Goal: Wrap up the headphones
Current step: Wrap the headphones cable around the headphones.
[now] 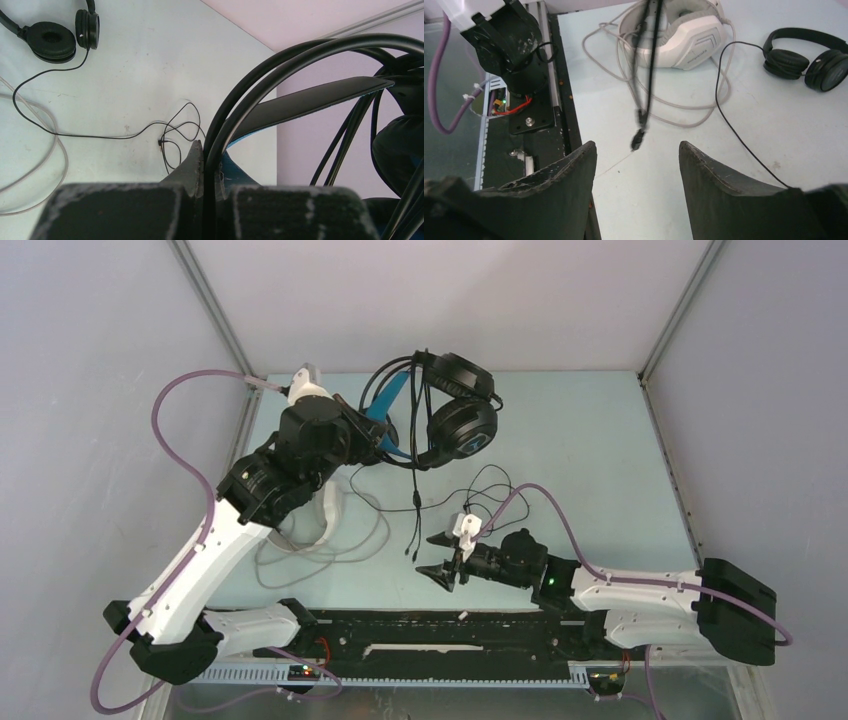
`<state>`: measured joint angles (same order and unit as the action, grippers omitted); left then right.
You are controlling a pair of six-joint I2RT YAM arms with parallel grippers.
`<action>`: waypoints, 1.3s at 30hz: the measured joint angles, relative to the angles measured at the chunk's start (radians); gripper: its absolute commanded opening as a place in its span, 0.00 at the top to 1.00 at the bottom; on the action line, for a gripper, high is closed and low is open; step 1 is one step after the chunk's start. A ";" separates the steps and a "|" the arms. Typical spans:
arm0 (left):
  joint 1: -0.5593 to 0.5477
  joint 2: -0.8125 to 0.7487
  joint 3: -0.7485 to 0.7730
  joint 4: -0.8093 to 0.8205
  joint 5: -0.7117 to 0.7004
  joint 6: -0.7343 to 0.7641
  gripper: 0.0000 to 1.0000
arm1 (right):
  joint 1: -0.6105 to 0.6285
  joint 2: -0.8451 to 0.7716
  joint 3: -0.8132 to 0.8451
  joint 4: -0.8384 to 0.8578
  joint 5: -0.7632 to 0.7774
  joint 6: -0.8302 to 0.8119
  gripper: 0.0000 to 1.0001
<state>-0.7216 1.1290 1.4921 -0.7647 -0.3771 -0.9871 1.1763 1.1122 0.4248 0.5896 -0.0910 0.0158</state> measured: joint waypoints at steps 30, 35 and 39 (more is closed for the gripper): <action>0.000 -0.005 0.000 0.025 0.043 -0.004 1.00 | -0.021 0.027 0.009 0.188 0.099 -0.088 0.26; 0.000 -0.005 0.000 0.034 0.056 -0.008 1.00 | -0.025 0.093 0.041 0.208 0.057 -0.119 0.27; 0.000 -0.005 0.000 0.043 0.069 -0.008 1.00 | -0.039 0.119 0.055 0.229 0.037 -0.137 0.28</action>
<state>-0.7216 1.1244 1.4921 -0.7216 -0.3084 -0.9951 1.1374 1.2308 0.4797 0.8181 -0.0536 -0.1207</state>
